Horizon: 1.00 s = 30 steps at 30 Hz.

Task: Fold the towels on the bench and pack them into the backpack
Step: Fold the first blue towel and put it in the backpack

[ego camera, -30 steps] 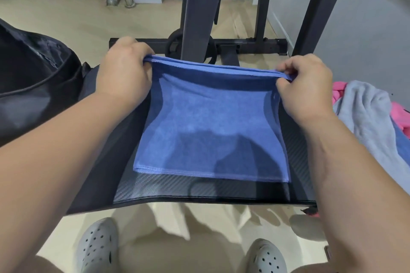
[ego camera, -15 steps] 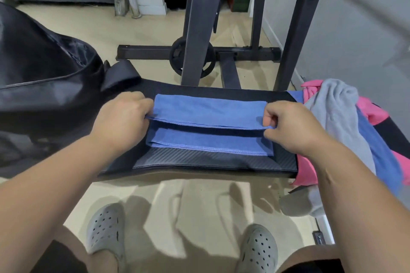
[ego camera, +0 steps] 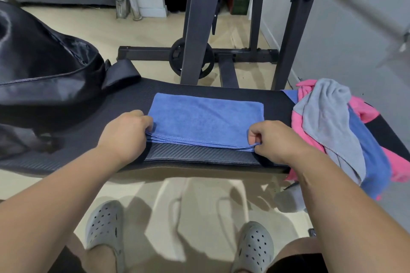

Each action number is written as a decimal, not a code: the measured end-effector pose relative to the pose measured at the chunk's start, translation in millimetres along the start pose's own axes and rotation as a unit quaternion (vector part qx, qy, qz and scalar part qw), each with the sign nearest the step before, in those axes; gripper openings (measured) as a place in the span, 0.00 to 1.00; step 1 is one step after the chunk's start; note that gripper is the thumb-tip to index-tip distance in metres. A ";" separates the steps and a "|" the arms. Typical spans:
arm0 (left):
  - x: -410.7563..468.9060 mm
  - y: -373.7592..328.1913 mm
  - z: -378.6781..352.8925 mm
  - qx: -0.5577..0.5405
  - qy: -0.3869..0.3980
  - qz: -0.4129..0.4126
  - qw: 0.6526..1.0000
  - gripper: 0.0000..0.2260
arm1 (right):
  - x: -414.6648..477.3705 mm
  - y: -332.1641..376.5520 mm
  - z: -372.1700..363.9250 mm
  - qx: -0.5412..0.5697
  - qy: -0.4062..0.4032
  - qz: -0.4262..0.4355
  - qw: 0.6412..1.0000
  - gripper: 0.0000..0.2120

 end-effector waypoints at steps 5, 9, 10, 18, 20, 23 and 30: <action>10.7 -5.7 19.5 -0.022 0.063 0.044 0.997 0.07 | 1.9 -1.1 7.8 0.007 0.057 -0.033 0.998 0.09; 26.5 -17.9 33.5 -0.063 -0.050 0.040 0.996 0.05 | 12.0 12.6 21.9 0.055 -0.129 -0.015 0.990 0.18; 31.6 -24.1 32.1 -0.062 -0.064 0.033 0.995 0.07 | 15.4 19.4 20.4 0.050 -0.164 -0.003 0.985 0.20; 54.9 -76.6 -41.7 -0.010 0.110 0.035 0.993 0.36 | 56.0 39.8 -45.7 -0.069 -0.058 -0.024 0.996 0.44; 52.8 -79.3 -51.8 -0.008 0.132 0.051 0.990 0.37 | 61.8 31.1 -46.7 -0.069 -0.081 -0.036 0.994 0.47; 52.7 -80.1 -53.3 -0.019 0.135 0.070 0.988 0.38 | 67.2 26.4 -44.8 -0.064 -0.077 -0.039 0.994 0.45; 53.3 -69.5 -34.7 -0.146 0.048 0.080 0.985 0.35 | 69.3 26.9 -40.4 -0.082 -0.049 -0.039 0.995 0.43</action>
Point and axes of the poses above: each hand's wrist, its own x-axis towards the middle knuckle, its own z-axis out of the back of the hand, y = z × x, the point moved 4 cm from there along x, towards the middle knuckle, and after that the axes turned 5 degrees about -z, right-handed, at the moved point
